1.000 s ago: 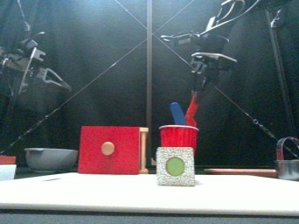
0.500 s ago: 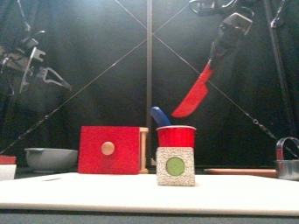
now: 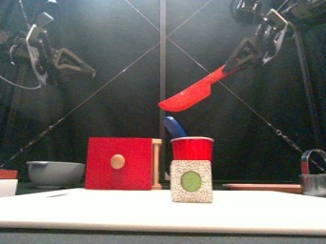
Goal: Place sushi on board then cut the sushi with the knife then place the pieces on the plate
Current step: Grasp knife edge with left hand
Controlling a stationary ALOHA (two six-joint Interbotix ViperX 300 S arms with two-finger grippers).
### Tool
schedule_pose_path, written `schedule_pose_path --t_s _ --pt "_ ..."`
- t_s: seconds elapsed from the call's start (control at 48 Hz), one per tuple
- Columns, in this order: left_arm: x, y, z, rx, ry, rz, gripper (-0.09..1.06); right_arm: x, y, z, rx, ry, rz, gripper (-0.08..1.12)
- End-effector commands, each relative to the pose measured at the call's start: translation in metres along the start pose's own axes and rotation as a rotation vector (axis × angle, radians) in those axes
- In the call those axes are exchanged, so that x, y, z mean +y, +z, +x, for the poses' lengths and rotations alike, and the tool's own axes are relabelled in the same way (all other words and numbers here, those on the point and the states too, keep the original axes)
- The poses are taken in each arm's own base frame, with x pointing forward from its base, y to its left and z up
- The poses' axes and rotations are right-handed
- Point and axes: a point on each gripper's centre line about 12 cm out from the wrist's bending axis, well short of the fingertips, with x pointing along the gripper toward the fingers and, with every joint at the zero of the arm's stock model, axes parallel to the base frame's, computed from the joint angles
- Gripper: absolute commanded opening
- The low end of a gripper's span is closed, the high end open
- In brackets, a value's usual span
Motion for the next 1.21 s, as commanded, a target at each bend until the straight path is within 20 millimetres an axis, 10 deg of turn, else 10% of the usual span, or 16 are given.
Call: schedule_pose_path --t_s 0.021,0.729,1.208 --pt "-0.005 0.008 0.020 -0.051 -0.023 0.021 0.97 0.008 0.003 0.007 -0.052 0.037 0.013 0.41" --pt "-0.014 -0.017 0.088 0.024 -0.065 0.053 0.99 0.023 0.007 0.038 -0.042 0.088 0.011 0.41" --pt "-0.022 -0.025 0.083 0.058 -0.090 0.054 0.53 0.023 0.010 0.038 -0.051 0.090 0.017 0.41"
